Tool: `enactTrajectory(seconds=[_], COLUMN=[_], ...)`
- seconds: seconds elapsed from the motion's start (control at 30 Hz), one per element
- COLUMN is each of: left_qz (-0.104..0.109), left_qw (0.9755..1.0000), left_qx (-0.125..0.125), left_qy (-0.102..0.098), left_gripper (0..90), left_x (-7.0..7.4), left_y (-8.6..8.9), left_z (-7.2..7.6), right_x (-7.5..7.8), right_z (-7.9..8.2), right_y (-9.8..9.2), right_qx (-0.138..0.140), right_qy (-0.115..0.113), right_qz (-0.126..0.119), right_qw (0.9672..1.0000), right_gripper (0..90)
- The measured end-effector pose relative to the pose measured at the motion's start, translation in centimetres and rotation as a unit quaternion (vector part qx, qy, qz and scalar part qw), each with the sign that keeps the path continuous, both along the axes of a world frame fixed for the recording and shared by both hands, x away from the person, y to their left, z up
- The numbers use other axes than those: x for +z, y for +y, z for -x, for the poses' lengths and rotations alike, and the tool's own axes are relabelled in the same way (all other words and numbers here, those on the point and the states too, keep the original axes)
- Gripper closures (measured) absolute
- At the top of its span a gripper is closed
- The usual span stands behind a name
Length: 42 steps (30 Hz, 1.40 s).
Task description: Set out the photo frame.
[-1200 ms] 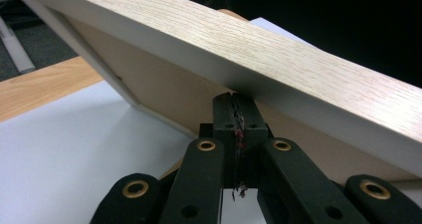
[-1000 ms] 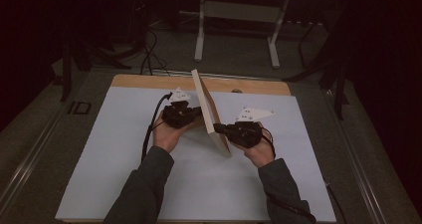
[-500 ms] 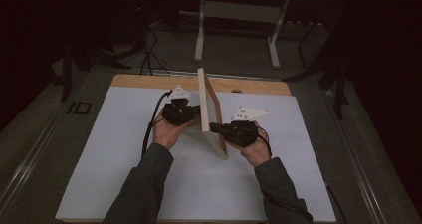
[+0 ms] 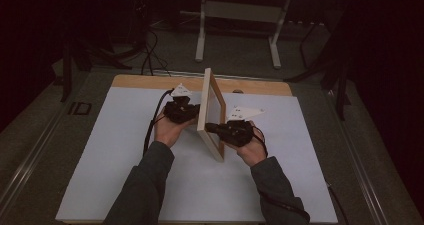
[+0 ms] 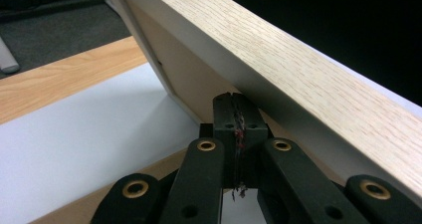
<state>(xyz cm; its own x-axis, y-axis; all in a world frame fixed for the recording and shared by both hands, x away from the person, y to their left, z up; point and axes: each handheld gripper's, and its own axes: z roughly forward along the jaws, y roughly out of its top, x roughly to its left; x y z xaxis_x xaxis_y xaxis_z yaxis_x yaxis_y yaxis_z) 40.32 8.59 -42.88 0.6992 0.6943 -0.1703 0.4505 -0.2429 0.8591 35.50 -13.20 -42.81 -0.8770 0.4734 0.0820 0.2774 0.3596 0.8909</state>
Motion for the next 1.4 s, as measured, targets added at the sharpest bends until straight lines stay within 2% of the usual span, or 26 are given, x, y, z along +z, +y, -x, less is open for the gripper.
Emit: enactTrajectory(seconds=[0.23,0.33,0.6,0.63,0.77,0.87,1.0,1.13,1.4], left_qz=[-0.002,-0.01,-0.001,0.002,0.026,0.045,0.046,0.038,0.049], left_qw=[1.0,0.9999,1.0,1.0,0.9995,0.9987,0.9987,0.999,0.9986], left_qx=[-0.004,-0.001,-0.007,-0.006,0.011,0.013,0.01,0.015,0.013], left_qy=[0.001,-0.009,0.002,0.002,0.013,0.019,0.018,0.017,0.013], left_gripper=[90.0,90.0,89.6,84.8,79.3,75.6,71.2,66.9,59.7], left_x=[-0.1,-0.1,0.0,0.0,-0.2,-0.4,-0.3,0.0,0.6], left_y=[0.0,-0.1,0.7,0.8,1.7,2.2,2.3,2.5,3.5], left_z=[-0.2,0.0,0.1,0.1,0.3,0.9,1.6,2.2,3.5], right_x=[-0.1,-0.1,-0.2,-0.3,-0.5,-0.8,-0.9,-0.9,-1.0], right_z=[-0.1,-0.1,0.1,0.1,0.0,0.0,-0.2,-0.2,-0.3], right_y=[0.5,0.6,0.9,0.9,0.8,0.6,0.3,0.0,-0.6], right_qx=[0.002,0.004,0.006,0.005,0.004,0.001,-0.008,-0.019,-0.028], right_qy=[0.003,0.003,0.003,0.003,0.004,0.006,0.005,0.004,0.005], right_qz=[-0.003,-0.003,-0.007,-0.005,-0.001,0.002,0.009,0.011,0.012], right_qw=[1.0,1.0,1.0,1.0,1.0,1.0,0.9999,0.9998,0.9995], right_gripper=[89.9,89.9,89.8,89.8,89.6,87.8,83.8,79.9,73.9])
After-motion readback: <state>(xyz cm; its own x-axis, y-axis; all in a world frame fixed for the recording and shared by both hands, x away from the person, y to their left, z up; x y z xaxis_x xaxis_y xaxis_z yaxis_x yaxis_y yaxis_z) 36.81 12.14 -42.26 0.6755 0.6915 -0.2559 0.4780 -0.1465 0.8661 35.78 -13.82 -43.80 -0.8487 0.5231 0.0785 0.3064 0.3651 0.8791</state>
